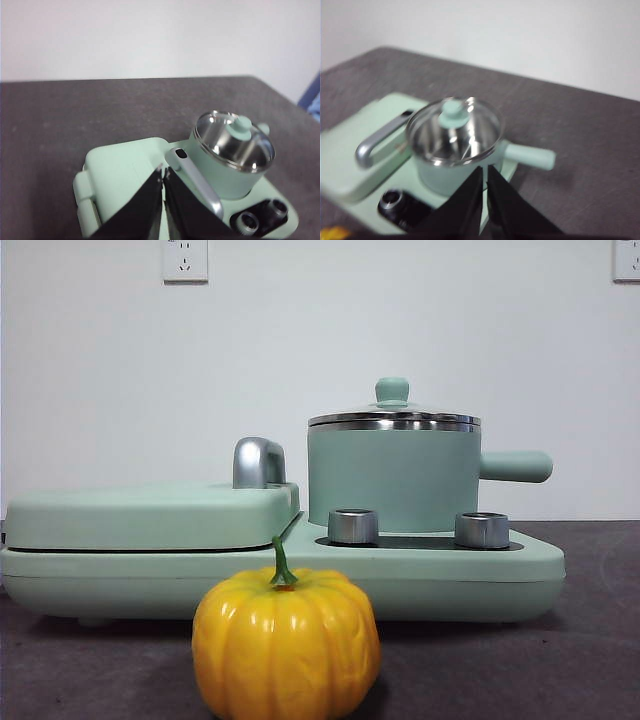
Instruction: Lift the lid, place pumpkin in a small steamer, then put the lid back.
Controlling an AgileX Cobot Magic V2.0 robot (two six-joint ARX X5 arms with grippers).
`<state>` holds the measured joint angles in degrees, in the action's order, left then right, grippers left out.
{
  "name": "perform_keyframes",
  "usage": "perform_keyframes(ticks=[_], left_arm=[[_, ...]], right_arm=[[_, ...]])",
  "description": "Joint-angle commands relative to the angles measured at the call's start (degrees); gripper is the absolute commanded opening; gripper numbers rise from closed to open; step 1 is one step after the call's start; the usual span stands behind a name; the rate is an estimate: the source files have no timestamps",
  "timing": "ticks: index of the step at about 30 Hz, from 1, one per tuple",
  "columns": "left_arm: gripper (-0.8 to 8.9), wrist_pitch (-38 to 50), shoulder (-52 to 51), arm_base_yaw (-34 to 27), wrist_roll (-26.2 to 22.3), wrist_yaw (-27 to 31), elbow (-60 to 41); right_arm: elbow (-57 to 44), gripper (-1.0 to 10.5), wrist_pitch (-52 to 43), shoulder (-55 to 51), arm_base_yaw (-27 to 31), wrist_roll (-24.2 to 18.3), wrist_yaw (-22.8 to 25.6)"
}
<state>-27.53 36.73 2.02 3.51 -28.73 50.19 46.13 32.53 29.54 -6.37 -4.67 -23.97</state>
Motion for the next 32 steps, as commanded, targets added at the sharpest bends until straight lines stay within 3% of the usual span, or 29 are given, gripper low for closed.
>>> perform_keyframes(ticks=[1, 10, 13, 17, 19, 32], left_arm=[[0.09, 0.9, 2.49, 1.66, -7.56, -0.48, 1.2], [0.09, 4.31, 12.52, 9.29, -11.76, -0.48, 1.2], [0.12, 5.25, 14.12, 12.09, -13.66, -0.52, 1.2], [2.03, 7.26, 15.23, 14.64, -13.75, -1.97, 1.2], [2.41, 8.28, 15.5, 15.85, -13.7, -1.99, 1.2], [2.42, 22.16, 17.66, 21.0, -13.75, -1.6, 1.2]], right_arm=[[0.96, 0.1, 1.14, 0.72, -2.21, -5.11, -0.26], [0.96, 0.2, 4.02, 6.27, -7.26, -8.0, 0.0], [0.96, 1.1, 4.04, 8.55, -8.24, -8.04, -0.02], [0.96, 2.1, 3.91, 10.64, -9.27, -8.46, -0.02], [0.96, 2.4, 3.61, 11.13, -9.4, -8.46, -0.04], [1.03, 2.4, 0.02, 11.13, -9.64, -8.37, -0.11]])
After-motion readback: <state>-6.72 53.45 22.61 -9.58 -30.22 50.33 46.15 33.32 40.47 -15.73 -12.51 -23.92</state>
